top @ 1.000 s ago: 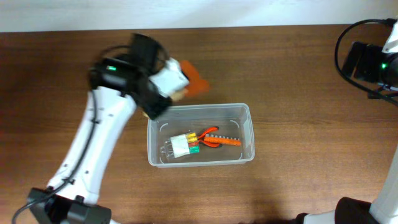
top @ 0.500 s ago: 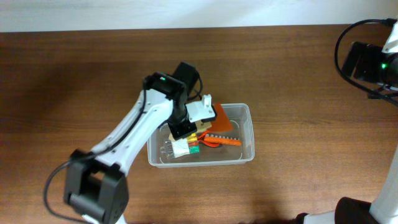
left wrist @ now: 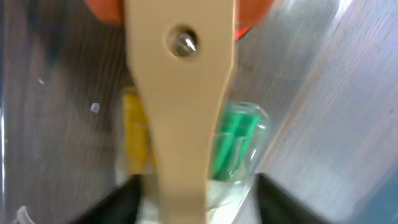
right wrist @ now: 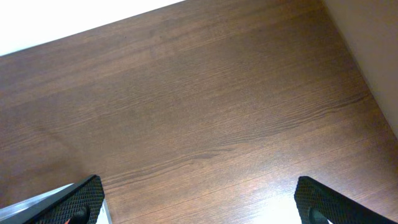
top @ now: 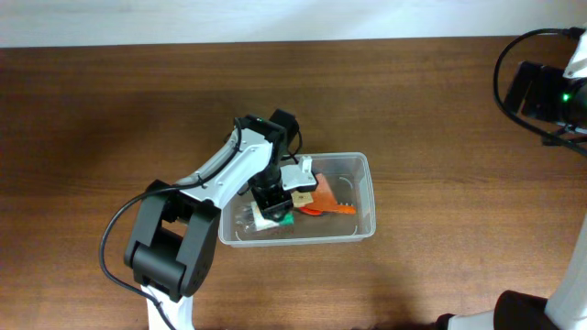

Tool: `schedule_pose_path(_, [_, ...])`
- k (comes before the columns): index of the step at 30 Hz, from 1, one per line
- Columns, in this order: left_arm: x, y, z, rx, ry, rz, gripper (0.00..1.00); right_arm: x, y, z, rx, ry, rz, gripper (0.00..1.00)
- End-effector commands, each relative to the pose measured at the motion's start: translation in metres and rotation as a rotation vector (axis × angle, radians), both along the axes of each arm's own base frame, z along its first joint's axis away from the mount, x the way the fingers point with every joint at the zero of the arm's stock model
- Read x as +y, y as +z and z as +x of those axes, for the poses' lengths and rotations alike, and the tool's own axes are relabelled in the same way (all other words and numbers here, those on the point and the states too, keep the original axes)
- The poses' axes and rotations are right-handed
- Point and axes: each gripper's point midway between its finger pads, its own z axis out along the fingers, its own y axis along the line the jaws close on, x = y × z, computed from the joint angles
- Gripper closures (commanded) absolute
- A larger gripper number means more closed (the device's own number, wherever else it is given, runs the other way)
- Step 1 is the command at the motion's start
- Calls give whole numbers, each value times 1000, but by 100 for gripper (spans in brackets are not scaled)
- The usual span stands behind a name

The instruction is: Pack container

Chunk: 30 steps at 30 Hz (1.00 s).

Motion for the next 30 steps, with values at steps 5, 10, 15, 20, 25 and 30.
schedule_pose_path(5, [3,15,11,-26,96,56,1,-2,-1,1,-1,-7,7,1])
schedule_pose_path(10, [2,81,42,-194,172,45,1,22,-1,7,-6,202,11,1])
schedule_pose_path(15, [19,152,73,-445,256,22,1,65,2,16,-14,472,-60,1])
schedule_pose_path(20, [62,203,108,-684,512,33,1,127,-7,16,-1,851,-179,1])
schedule_pose_path(25, [103,224,143,-785,786,-36,1,163,-28,38,13,1011,-220,1])
schedule_pose_path(30, [125,245,175,-894,879,-123,1,198,-35,71,-74,1098,-176,1])
